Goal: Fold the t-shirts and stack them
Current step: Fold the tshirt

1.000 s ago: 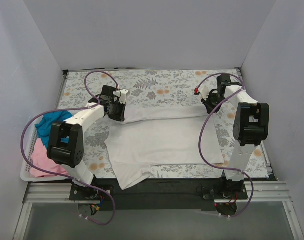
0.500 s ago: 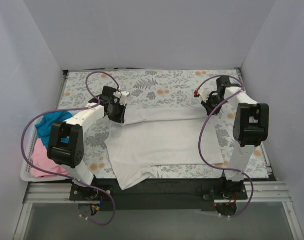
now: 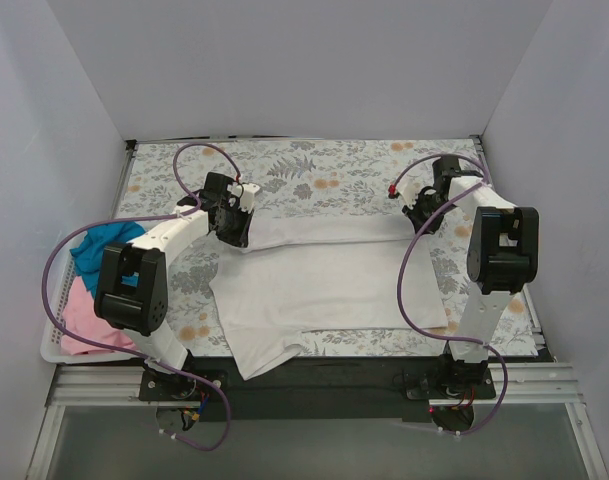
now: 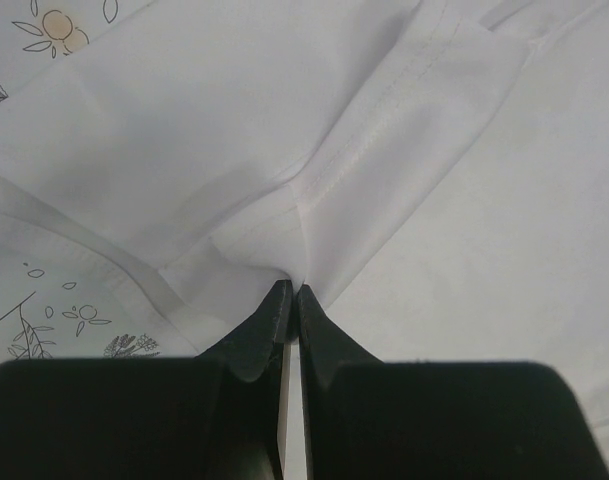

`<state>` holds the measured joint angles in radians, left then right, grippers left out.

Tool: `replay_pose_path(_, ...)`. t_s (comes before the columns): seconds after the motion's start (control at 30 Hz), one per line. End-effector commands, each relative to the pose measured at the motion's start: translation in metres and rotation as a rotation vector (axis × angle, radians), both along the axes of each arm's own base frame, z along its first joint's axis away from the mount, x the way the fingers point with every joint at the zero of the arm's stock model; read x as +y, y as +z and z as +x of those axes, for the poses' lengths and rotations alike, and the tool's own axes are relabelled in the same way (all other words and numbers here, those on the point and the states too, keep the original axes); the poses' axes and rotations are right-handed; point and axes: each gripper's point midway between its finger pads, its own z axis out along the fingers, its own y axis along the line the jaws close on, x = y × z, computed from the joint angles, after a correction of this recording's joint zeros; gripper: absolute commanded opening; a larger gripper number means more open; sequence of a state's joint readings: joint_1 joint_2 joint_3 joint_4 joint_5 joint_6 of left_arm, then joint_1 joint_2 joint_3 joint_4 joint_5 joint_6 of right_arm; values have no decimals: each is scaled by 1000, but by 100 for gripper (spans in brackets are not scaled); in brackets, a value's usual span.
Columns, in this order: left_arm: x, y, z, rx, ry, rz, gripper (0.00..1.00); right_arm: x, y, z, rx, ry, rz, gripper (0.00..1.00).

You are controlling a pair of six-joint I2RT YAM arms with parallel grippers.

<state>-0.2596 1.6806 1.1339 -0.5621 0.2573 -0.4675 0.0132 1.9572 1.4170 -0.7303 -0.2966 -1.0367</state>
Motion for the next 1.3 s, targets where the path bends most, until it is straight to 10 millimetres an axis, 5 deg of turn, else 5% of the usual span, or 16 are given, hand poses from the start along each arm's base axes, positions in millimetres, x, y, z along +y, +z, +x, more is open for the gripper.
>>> replay_pose_path(0.0, 2, 7, 2, -34, -19, 19, 0, -3, 19, -1, -55, 32, -11, 1)
replay_pose_path(0.27, 6, -6, -11, 0, -85, 48, 1, -7, 6, -7, -18, 28, -33, 2)
replay_pose_path(0.33, 5, -6, -15, 4, -116, 47, 19, -9, 8, -8, -22, 29, -45, 14)
replay_pose_path(0.37, 1, -2, -16, 1, -137, 26, 23, -9, 11, -7, -31, 29, -48, 31)
replay_pose_path(0.47, -8, 10, -18, -5, -186, -12, 33, -8, 24, -2, -63, 24, -37, 50)
replay_pose_path(0.63, -25, 36, 7, -50, -204, -76, 39, 4, 50, 4, -92, 7, 29, 63)
replay_pose_path(0.77, -35, 36, 27, -40, -181, -90, 45, 11, 64, 11, -87, -25, 74, 64)
replay_pose_path(0.97, -34, 14, 44, 17, -113, -59, 47, 12, 48, 13, 0, -82, 86, 57)
replay_pose_path(1.27, -26, -10, 16, 110, -135, -17, 46, -4, 5, 5, 98, -97, -6, 41)
